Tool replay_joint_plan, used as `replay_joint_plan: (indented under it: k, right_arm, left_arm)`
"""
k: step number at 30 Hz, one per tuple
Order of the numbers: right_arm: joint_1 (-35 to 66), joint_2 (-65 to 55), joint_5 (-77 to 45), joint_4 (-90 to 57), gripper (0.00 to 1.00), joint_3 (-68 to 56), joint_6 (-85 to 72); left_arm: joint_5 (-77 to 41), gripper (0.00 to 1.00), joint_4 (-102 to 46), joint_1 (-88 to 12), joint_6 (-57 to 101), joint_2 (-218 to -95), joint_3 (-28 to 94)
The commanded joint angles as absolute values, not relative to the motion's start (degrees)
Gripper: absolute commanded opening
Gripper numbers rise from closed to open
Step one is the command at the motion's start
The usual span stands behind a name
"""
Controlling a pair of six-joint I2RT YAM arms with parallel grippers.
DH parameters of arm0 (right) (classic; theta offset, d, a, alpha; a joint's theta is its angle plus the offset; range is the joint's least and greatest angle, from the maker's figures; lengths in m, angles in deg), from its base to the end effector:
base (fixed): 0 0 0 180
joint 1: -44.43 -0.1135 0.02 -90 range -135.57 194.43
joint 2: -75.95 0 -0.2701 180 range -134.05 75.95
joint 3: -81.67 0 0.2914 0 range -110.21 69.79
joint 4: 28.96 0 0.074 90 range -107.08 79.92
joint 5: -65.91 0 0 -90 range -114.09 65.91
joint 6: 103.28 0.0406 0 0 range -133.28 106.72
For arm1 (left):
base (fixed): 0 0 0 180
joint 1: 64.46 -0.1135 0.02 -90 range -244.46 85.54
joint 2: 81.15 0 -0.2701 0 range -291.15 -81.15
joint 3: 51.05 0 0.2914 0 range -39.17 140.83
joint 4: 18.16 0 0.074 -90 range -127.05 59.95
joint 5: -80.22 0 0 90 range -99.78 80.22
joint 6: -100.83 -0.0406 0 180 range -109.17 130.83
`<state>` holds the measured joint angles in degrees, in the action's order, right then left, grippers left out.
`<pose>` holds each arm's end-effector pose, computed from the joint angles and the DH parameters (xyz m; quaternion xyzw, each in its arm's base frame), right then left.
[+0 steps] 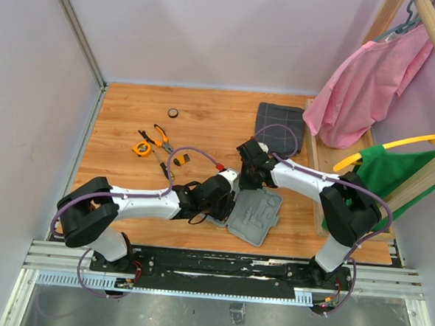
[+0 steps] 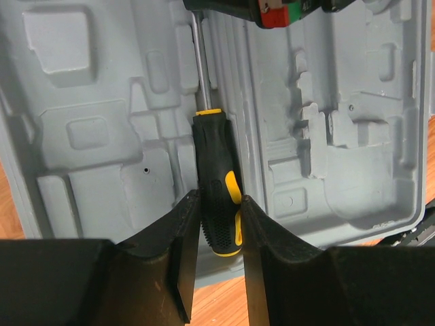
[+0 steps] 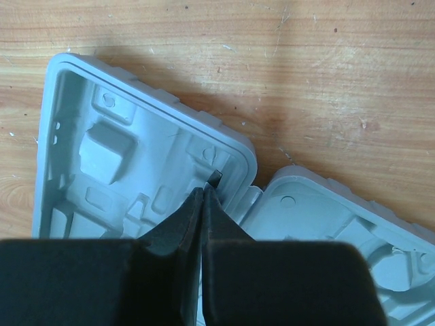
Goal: Sort the tools into containers
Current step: Adjust the screwdriver in the storage box.
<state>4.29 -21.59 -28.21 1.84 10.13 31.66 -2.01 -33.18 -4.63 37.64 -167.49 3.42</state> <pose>0.2924 0.2428 0.1577 0.0504 0.9564 0.1676 0.2337 0.1697 -0.2811 0.1458 0.2398 0.8967 -0.2056 0.3099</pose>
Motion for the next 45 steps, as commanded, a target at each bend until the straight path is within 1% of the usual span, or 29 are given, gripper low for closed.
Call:
replay_joint_plan:
  k: [1,9,13,18,32,38,45]
  right_arm:
    - [3.88,-26.09,-28.41,5.22,0.01,11.24,30.5]
    - [3.82,-28.34,-27.02,5.01,0.01,11.63,30.3]
    - [3.82,-28.66,-26.57,4.46,0.01,12.37,30.64]
    - [3.91,-29.85,-26.2,4.9,0.01,12.1,30.16]
    - [3.94,-35.96,-28.51,12.18,0.01,9.07,27.78]
    - [3.94,-37.24,-28.23,12.3,0.01,9.9,27.67]
    - [3.91,-38.76,-28.05,11.85,0.01,10.2,27.5]
  left_arm:
    - [-3.22,0.32,-33.87,-3.78,37.17,-169.26,4.6]
    - [-3.85,0.32,-39.05,-3.56,38.43,-172.65,7.6]
    - [-3.21,0.31,-43.55,-3.54,40.32,-175.0,9.26]
    - [-3.71,0.3,-45.69,-3.47,42.07,-176.71,9.26]
    - [-3.43,0.28,-50.33,-3.4,45.13,-181.59,10.86]
    - [-2.98,0.23,-52.26,-3.21,46.01,-184.27,11.36]
    - [-4.17,0.2,-51.65,-2.67,47.07,-187.19,9.37]
